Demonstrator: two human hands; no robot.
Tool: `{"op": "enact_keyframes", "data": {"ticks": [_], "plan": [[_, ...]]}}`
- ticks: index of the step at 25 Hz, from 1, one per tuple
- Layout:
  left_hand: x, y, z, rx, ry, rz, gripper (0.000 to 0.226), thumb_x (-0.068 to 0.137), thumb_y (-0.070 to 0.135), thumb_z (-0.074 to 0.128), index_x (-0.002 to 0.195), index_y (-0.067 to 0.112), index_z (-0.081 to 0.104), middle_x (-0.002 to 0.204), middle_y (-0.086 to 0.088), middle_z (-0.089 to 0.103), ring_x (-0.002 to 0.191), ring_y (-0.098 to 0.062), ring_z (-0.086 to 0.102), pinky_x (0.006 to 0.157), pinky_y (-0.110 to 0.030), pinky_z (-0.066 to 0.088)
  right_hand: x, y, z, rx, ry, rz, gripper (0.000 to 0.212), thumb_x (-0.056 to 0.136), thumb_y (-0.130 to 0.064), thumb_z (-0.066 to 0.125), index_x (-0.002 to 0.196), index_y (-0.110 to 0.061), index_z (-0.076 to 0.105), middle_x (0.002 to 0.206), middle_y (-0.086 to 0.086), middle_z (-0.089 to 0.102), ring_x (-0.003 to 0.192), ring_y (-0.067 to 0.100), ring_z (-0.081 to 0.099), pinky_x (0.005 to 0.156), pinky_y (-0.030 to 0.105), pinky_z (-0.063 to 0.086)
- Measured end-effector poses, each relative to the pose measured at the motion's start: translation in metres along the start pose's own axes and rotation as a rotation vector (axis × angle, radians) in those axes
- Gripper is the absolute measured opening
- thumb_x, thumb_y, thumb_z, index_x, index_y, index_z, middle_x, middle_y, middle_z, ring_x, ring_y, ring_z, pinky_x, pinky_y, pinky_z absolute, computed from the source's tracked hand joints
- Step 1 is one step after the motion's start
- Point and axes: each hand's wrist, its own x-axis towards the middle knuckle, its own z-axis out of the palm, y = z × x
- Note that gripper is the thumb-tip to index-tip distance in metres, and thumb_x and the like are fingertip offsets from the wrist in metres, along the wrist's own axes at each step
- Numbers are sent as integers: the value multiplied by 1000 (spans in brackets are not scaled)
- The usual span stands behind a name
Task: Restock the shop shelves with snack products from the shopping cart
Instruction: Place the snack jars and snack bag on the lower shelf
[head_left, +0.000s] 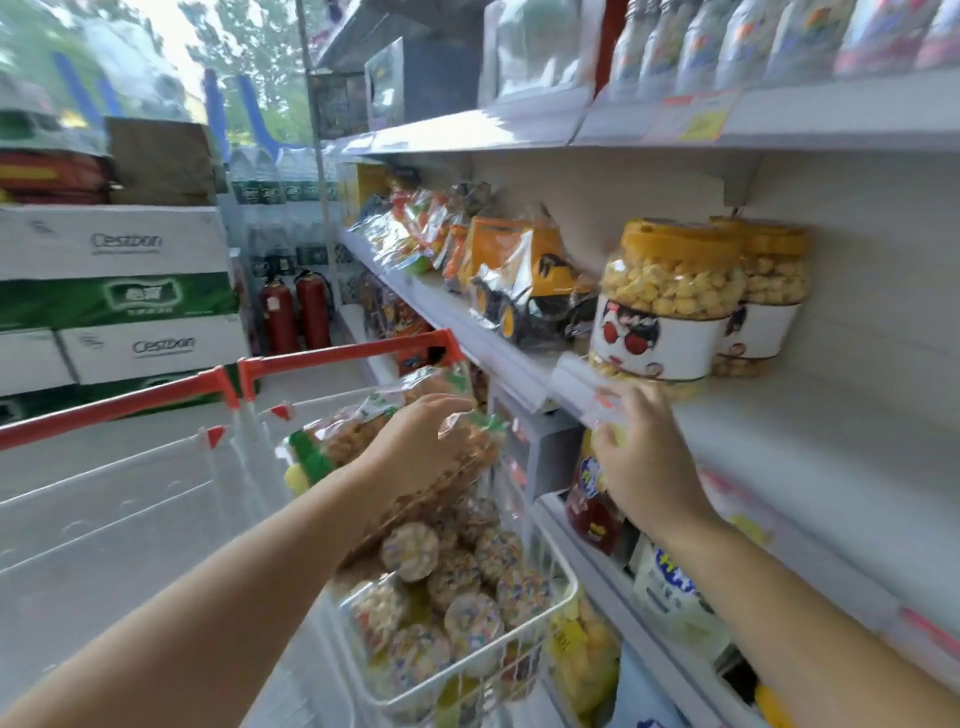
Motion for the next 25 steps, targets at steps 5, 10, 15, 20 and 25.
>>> {"op": "enact_keyframes", "data": {"ticks": [5,10,15,20,25], "plan": [[-75,-74,16,14,248,-148,66,94,28,66,152,22,37,162,0,24,151,-21,15,122,-33,12,-33,-11,121,206,-398,314,49,101,-34,46,147,-18,35,149,8,38,134,25,41,107,36,36],[-112,-98,47,-82,237,-337,109,85,59,63,152,42,-21,160,9,-29,148,-11,-25,119,-36,-5,-31,-33,196,785,-416,880,113,70,-76,65,153,-14,20,157,5,28,142,29,30,115,50,28],[-102,-105,56,118,229,-355,113,77,75,47,151,36,-29,161,-2,-31,148,-17,-29,121,-38,-10,5,-47,222,871,-431,917,109,71,-74,66,152,-12,28,157,4,29,143,27,28,114,49,25],[-108,-105,58,102,166,-404,111,78,80,41,151,34,-29,164,-3,-25,149,-14,-27,122,-34,-13,9,-49,245,1052,-386,1031,130,32,-60,91,143,-14,40,140,10,51,125,33,51,106,54,42],[-113,-110,52,24,187,-444,108,75,90,31,155,37,-18,166,7,-14,152,-9,-14,119,-28,-10,14,-47,220,1137,-256,974,107,45,-41,92,136,-11,46,129,5,58,117,27,56,101,50,48]]}}
